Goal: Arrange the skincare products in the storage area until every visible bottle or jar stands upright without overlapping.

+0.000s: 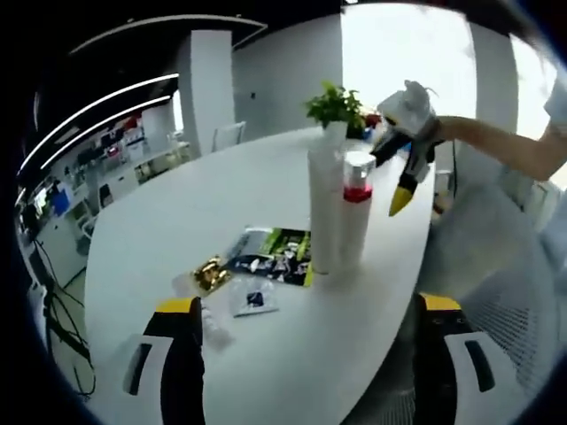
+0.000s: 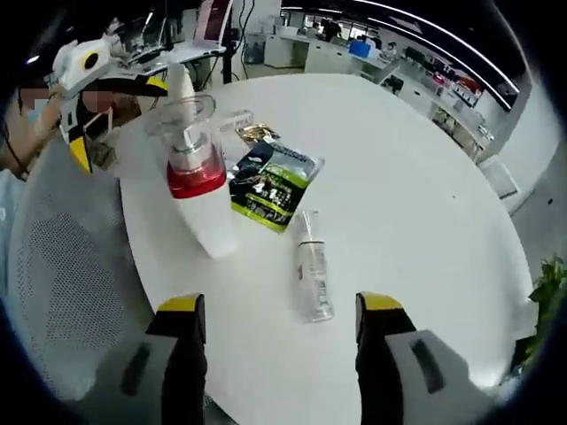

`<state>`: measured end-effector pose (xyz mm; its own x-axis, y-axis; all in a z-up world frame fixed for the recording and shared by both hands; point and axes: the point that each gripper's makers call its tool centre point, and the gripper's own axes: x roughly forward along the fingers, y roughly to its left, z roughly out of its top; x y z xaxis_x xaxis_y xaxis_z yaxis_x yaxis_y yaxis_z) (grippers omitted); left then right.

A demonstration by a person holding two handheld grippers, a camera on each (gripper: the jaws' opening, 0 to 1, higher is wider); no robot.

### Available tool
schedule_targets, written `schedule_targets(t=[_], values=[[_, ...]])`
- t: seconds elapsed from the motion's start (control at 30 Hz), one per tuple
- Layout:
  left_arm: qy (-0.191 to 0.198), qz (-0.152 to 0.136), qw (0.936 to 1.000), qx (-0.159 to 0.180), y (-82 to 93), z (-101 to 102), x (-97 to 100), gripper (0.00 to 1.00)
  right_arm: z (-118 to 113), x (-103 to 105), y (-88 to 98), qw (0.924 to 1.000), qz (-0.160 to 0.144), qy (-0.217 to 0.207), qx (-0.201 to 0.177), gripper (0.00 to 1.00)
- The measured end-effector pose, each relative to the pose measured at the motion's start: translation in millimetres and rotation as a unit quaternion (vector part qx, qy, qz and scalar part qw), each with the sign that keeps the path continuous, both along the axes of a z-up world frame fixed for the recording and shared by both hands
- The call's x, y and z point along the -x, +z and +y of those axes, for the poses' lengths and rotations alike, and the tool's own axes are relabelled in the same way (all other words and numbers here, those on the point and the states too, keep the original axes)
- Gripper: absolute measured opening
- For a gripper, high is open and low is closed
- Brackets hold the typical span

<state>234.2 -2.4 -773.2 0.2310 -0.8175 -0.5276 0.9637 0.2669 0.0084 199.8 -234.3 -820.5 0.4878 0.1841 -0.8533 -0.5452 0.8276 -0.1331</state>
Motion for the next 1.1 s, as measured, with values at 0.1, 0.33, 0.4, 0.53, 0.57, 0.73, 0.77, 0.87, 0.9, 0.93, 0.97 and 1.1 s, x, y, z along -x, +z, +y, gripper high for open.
schedule_targets(t=[0.1,0.33,0.4,0.53,0.57,0.73,0.77,0.87,0.9,0.93,0.97,1.1], values=[[0.002,0.002,1.0,-0.002,-1.4,1.6,0.5,0.97,-5.1,-8.3,-5.3,0.9999,0.008,0.005,0.012,0.63],[0.008,0.004,0.9999,0.007,1.2,1.3,0.1,0.97,-10.9,-22.0,-18.3,0.9989,0.044,0.005,0.018,0.62],[0.009,0.005,0.9999,0.008,1.4,2.0,-0.3,0.97,-11.1,-25.2,-23.4,0.998,0.057,0.011,0.024,0.62],[0.011,0.005,0.9999,0.008,0.6,4.8,-1.3,0.97,-11.1,-35.0,-27.8,0.9974,0.065,0.015,0.029,0.6],[0.013,0.005,0.9999,0.007,0.1,5.8,-1.6,0.97,-10.5,-36.4,-28.2,0.9973,0.065,0.016,0.029,0.59],[0.014,0.008,0.9998,0.01,0.1,6.3,-1.0,0.97,-13.5,-39.9,-36.1,0.9957,0.082,0.013,0.041,0.59],[0.015,0.009,0.9998,0.011,0.0,6.3,-0.9,0.97,-13.5,-39.8,-38.6,0.9955,0.084,0.009,0.042,0.59],[0.016,0.009,0.9998,0.01,-0.7,7.0,-1.2,0.97,-11.8,-38.1,-43.8,0.9949,0.092,0.01,0.039,0.58],[0.016,0.008,0.9998,0.011,-0.6,7.1,-1.1,0.97,-12.4,-37.9,-45.8,0.9946,0.095,0.011,0.041,0.57],[0.016,0.009,0.9998,0.011,-0.7,7.3,-1.1,0.97,-13.0,-37.5,-47.0,0.9943,0.097,0.01,0.044,0.57],[0.016,0.009,0.9998,0.012,-0.7,7.3,-1.1,0.97,-13.3,-36.9,-48.4,0.994,0.099,0.009,0.046,0.56],[0.017,0.01,0.9998,0.01,-1.9,8.3,-1.3,0.97,-13.1,-35.6,-52.6,0.9936,0.104,0.003,0.044,0.55]])
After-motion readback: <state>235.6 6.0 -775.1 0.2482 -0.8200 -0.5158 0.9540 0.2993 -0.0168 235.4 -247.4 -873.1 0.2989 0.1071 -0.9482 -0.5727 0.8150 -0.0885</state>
